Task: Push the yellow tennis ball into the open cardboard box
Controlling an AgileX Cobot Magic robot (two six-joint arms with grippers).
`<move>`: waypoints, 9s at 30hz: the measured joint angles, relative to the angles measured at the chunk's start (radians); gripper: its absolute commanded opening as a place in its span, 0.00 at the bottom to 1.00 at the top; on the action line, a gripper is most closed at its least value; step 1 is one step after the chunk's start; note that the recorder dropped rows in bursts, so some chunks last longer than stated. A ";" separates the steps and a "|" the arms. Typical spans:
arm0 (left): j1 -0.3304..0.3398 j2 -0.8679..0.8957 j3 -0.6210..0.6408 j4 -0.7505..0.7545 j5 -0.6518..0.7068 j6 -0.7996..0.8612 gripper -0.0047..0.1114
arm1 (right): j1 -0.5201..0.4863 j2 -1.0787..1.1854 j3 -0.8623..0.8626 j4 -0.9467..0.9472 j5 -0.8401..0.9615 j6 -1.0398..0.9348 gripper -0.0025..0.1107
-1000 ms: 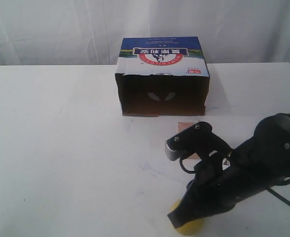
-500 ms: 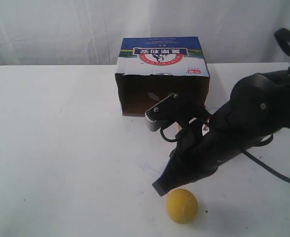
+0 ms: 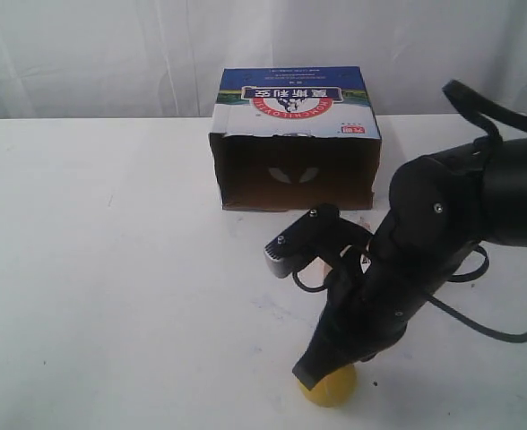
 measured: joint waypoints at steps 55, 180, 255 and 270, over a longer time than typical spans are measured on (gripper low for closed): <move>0.000 0.000 0.000 0.000 0.000 0.000 0.04 | 0.083 0.117 -0.094 0.000 -0.191 0.004 0.02; 0.000 0.000 0.000 0.000 0.000 0.000 0.04 | -0.020 0.010 -0.313 -0.205 -0.011 0.231 0.02; 0.000 0.000 0.000 0.000 0.000 0.000 0.04 | -0.347 -1.575 0.874 -0.200 -0.380 0.232 0.02; 0.000 0.000 0.000 0.000 0.000 0.000 0.04 | -0.347 -1.575 0.874 -0.201 -0.380 0.232 0.02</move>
